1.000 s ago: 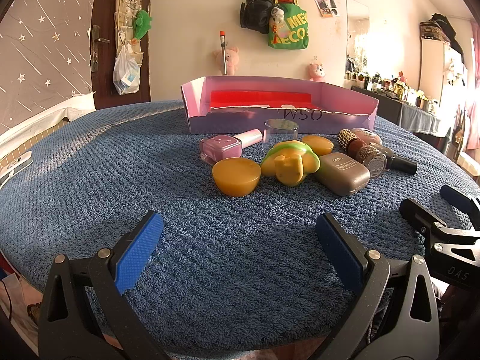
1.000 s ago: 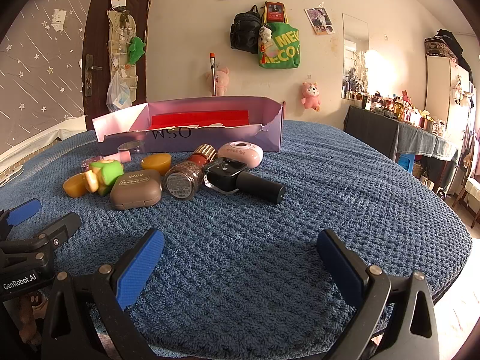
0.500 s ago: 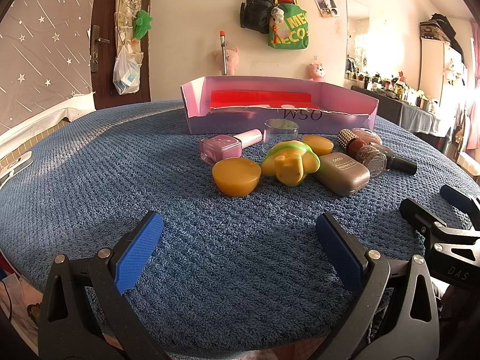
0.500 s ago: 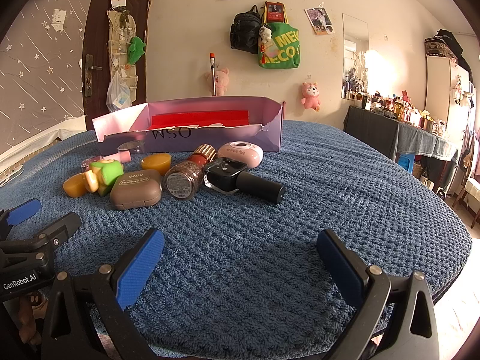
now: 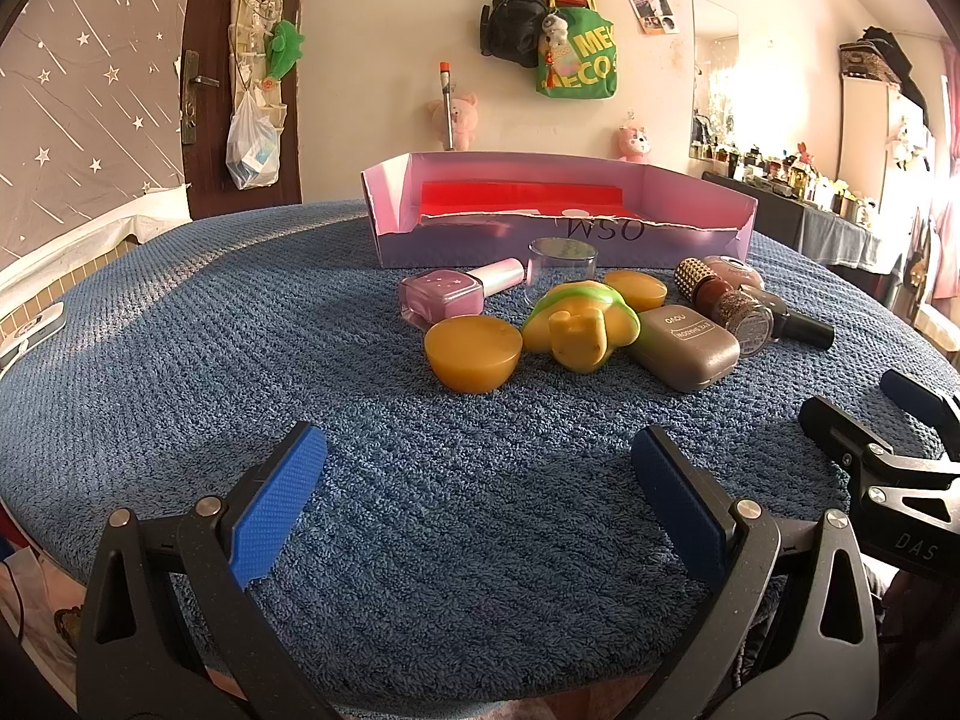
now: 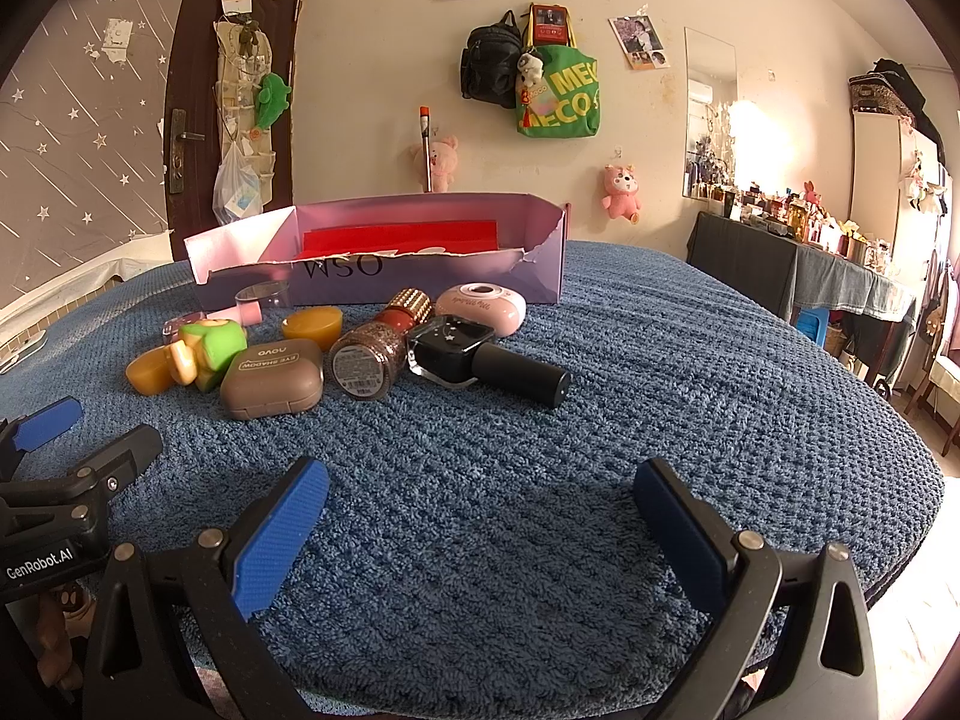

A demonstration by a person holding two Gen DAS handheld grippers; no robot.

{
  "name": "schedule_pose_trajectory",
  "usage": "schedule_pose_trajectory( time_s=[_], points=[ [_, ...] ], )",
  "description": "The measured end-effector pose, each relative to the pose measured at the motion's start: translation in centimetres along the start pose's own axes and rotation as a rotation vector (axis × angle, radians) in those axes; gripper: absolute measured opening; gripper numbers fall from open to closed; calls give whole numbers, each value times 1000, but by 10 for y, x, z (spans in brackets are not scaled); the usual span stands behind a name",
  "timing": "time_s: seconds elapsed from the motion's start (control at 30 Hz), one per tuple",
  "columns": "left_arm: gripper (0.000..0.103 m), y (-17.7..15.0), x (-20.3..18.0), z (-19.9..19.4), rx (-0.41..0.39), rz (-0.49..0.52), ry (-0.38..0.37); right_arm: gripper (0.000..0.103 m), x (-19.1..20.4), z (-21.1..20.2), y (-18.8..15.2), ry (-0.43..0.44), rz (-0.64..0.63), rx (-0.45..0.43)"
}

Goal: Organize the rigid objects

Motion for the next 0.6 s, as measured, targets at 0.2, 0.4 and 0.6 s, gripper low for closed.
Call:
schedule_pose_trajectory(
  time_s=[0.2,0.4,0.6],
  points=[
    [103,0,0,0,0,0,0,103,0,0,0,0,0,0],
    [103,0,0,0,0,1,-1,103,0,0,0,0,0,-1],
    [103,0,1,3,0,2,-7,103,0,0,0,0,0,-1]
  ],
)
Point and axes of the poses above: each gripper's, at about its wrist camera, not at the fingertips, and z roughly the way its jaws point, x to its left, y to its top, the point moved 5 cm from there along z, roughly the way its jaws point, and after that the axes turned 2 degrees about z, right-handed, at the moved point
